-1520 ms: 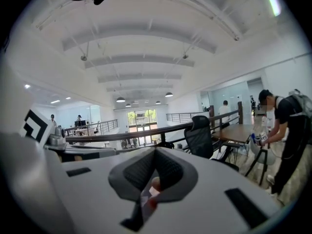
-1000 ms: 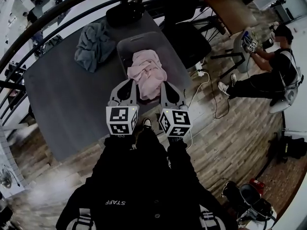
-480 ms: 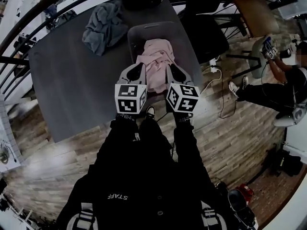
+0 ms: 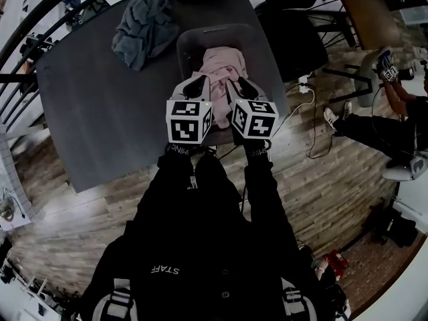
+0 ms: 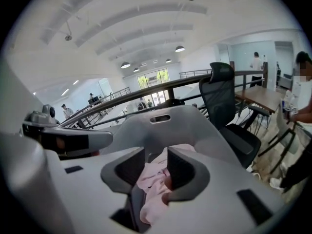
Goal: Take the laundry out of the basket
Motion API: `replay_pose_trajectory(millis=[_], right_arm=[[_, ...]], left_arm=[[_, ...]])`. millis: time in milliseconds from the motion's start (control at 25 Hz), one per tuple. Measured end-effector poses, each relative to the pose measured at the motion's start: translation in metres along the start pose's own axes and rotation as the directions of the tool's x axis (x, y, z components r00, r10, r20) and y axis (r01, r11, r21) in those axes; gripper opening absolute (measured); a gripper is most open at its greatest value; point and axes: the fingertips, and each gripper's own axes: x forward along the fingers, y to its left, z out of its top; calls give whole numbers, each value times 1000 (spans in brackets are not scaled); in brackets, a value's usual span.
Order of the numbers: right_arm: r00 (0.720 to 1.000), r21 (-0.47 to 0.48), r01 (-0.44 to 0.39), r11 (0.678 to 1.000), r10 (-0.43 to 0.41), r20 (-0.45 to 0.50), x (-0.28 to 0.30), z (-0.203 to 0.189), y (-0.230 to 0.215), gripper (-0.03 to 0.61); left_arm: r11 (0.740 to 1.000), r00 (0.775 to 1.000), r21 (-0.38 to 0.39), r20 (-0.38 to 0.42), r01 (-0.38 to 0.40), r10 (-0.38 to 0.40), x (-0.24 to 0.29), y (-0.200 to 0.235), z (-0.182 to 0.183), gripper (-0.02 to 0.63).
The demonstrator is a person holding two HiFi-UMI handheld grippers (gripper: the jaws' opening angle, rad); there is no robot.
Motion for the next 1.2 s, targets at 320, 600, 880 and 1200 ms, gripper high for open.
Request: replay_pose_trajectory(millis=[320,600,880,1200], right_arm=[[994,6,-24,1000,25,-105,31,-25,-12,221],[972,11,-58,998,59,-226,69,-53,-27,318],[949,-4,-58,998,53,-309,98,-82,-45,384],[917,18,-20,1000,26,-398,124,-113,-60,461]], left_arm=[[1000,999,-5,-35,-27,27,15,5,1,-3],[999,999,-43,-49,-13,11,38,6,8,-3],[999,998,-47,-58,-9,7,49,6,8,-3],[998,998,-53,-67,-21,18,58,11,9,-3]])
